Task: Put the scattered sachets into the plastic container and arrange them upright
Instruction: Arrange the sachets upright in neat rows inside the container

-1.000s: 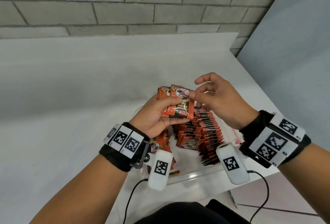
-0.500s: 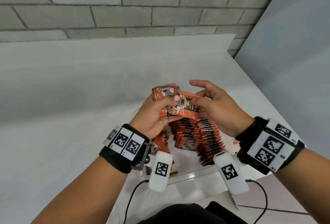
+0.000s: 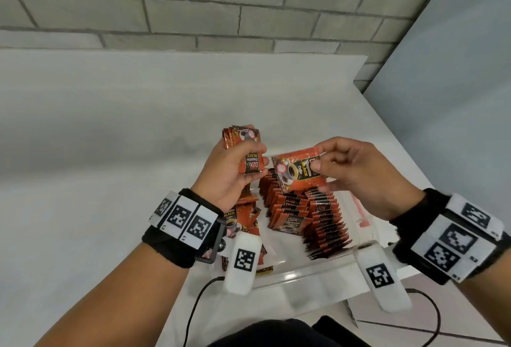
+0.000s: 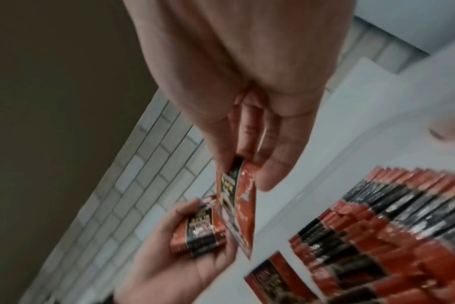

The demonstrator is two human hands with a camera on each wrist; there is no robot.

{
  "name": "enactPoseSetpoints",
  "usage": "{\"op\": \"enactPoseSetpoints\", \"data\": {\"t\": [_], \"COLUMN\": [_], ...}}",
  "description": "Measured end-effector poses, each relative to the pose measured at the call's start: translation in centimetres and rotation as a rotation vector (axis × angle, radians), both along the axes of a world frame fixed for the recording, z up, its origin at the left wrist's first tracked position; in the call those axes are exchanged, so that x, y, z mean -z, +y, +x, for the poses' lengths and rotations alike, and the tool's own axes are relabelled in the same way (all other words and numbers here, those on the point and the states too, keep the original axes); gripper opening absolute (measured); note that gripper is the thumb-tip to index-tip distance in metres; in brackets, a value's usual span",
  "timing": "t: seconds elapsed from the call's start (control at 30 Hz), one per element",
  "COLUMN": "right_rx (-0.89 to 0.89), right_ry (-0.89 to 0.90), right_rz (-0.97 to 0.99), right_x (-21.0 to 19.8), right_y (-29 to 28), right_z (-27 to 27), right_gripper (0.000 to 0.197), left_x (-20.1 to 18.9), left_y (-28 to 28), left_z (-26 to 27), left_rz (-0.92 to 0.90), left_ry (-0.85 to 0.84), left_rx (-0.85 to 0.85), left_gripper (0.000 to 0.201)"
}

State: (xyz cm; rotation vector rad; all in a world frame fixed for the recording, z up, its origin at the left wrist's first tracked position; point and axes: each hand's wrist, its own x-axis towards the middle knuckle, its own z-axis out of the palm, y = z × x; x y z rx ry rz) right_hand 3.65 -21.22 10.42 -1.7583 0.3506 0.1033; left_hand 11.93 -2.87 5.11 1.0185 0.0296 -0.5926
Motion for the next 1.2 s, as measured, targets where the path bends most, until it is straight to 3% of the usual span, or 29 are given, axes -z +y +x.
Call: {"op": "enactPoseSetpoints", "data": {"t": [0.2, 0.3, 0.77, 1.2], "right_rx": [-0.521, -0.676, -0.859, -0.920], "right_ry": [0.111, 0.141, 0.130, 0.166], "right_rz": [-0.630, -0.859, -1.318, -1.419], "right_x": [2.0, 3.2, 4.8, 4.9], "right_y": [1.1, 1.4, 3.3, 3.7], "right_z": [-1.4, -1.1, 0.3, 0.7], "right_gripper": [0.013, 0.012, 0.018, 0.013], "left_x": [0.4, 0.4, -0.1, 0.3], "left_y": [0.0, 0.1, 0.4, 0.3], "left_z": [0.2, 0.2, 0.0, 0.1], "left_rz": [0.016, -0.006, -0.014, 0.012], "left_ry": [0.044, 0.058, 0.065, 0.062], "left_rx": [0.003, 0.013, 0.028, 0.044], "left_gripper": [0.013, 0.013, 0.016, 0.014]}}
